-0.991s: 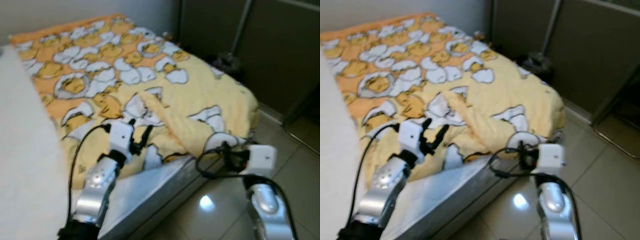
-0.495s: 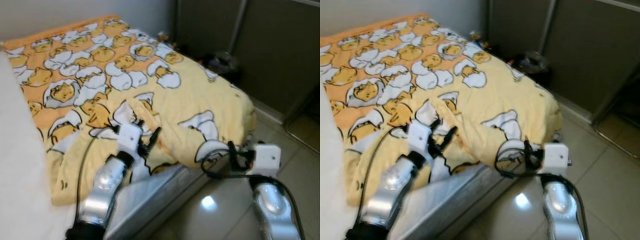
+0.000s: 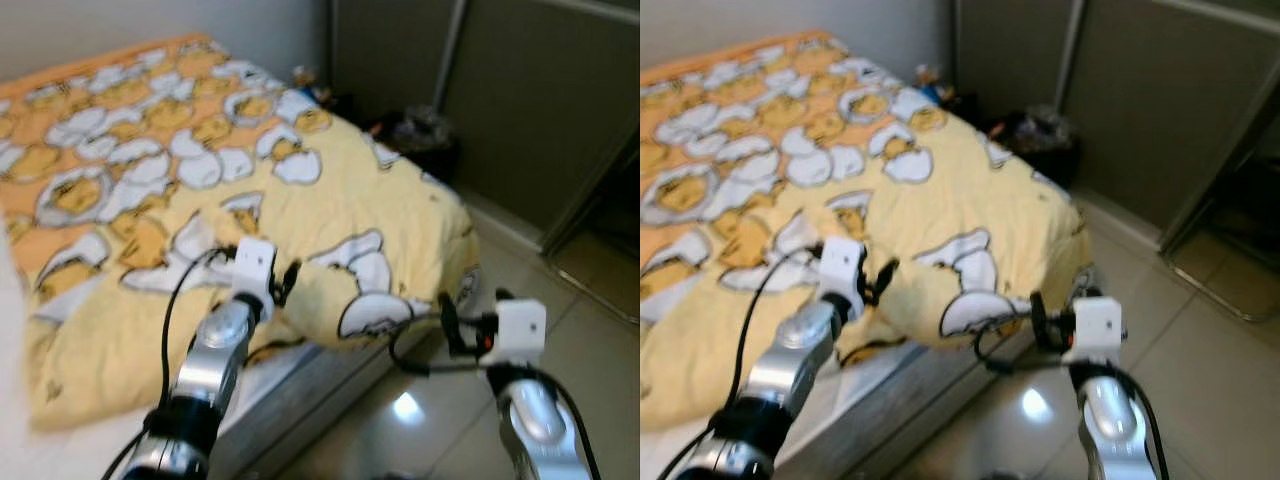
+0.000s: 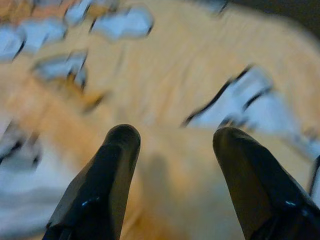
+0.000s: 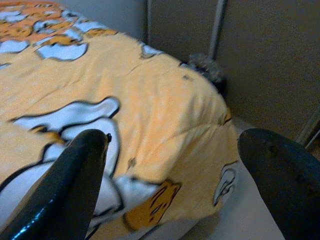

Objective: Clean up the room

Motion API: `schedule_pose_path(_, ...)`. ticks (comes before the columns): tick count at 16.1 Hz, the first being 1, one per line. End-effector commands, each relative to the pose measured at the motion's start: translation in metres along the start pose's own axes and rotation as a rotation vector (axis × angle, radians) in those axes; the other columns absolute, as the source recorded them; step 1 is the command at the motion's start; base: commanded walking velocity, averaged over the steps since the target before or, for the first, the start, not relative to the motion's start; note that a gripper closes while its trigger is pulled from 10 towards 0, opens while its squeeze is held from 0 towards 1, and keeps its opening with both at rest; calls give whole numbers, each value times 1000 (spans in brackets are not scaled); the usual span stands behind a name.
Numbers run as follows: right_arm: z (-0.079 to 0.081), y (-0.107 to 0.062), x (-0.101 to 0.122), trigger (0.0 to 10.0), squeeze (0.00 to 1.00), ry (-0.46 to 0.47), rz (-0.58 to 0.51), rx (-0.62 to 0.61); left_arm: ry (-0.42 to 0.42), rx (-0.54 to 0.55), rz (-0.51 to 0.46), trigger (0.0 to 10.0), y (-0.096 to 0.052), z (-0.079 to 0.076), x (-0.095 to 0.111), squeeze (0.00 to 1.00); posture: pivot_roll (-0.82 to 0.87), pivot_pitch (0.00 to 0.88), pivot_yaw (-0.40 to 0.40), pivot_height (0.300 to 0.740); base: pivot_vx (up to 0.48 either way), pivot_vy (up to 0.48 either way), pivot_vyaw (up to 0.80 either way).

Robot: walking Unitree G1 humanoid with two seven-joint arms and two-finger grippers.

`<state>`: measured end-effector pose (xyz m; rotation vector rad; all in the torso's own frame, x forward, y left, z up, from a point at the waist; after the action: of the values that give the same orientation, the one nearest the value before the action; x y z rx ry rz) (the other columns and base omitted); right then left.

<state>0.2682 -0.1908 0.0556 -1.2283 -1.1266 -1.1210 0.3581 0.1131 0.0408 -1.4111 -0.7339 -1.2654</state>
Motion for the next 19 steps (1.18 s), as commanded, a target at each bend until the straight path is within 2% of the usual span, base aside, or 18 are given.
schedule_pose_path(1,6,-5,3,10000,0,17,-9,17,19,41,23,10000,6,11,2,0,-132,89,48,740,0,0,0)
schedule_pose_path(5,13,-30,-4,10000,0,41,33,25,-19,51,104,10000,20,5,-5,0,-168,199,53,740,0,0,0)
schedule_pose_path(7,13,-53,-9,10000,0,51,71,11,-220,57,147,10000,26,-5,-10,0,-203,245,58,740,0,0,0)
schedule_pose_path(9,11,-63,-10,10000,0,51,89,-2,-245,62,178,10000,27,-10,-16,0,-217,267,53,740,0,0,0)
schedule_pose_path(12,11,-68,-7,10000,0,45,104,6,-310,99,218,10000,25,-9,-27,0,-223,282,40,740,0,0,0)
schedule_pose_path(13,11,-68,-7,10000,0,42,109,8,-369,84,190,0,28,-11,-21,0,-224,281,38,740,0,0,0)
schedule_pose_path(14,9,-67,-6,10000,0,38,110,7,-401,62,152,0,29,-12,-14,0,-222,278,38,740,0,0,0)
schedule_pose_path(15,7,-66,-5,10000,0,33,111,6,-396,56,125,0,29,-10,-10,0,-221,274,39,740,0,0,0)
schedule_pose_path(17,6,-64,-4,10000,0,29,110,5,-380,43,109,0,23,-5,-14,0,-215,270,41,740,0,0,0)
schedule_pose_path(19,8,-62,-4,10000,0,32,113,8,-378,-7,100,0,16,-10,-20,0,-196,265,42,740,0,0,0)
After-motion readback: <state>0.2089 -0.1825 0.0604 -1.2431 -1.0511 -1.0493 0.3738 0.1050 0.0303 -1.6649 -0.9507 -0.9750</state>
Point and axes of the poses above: a point about 5 cm out from each wrist's last joint towards the gripper, its own y axis pointing out of the wrist towards the gripper, its own x axis along the axis of the wrist's last joint, z = x × y, the point moved 5 cm from there along y, pointing out of the wrist towards the gripper, and after that the axes turned 6 degrees about y, right-handed, at the moved point
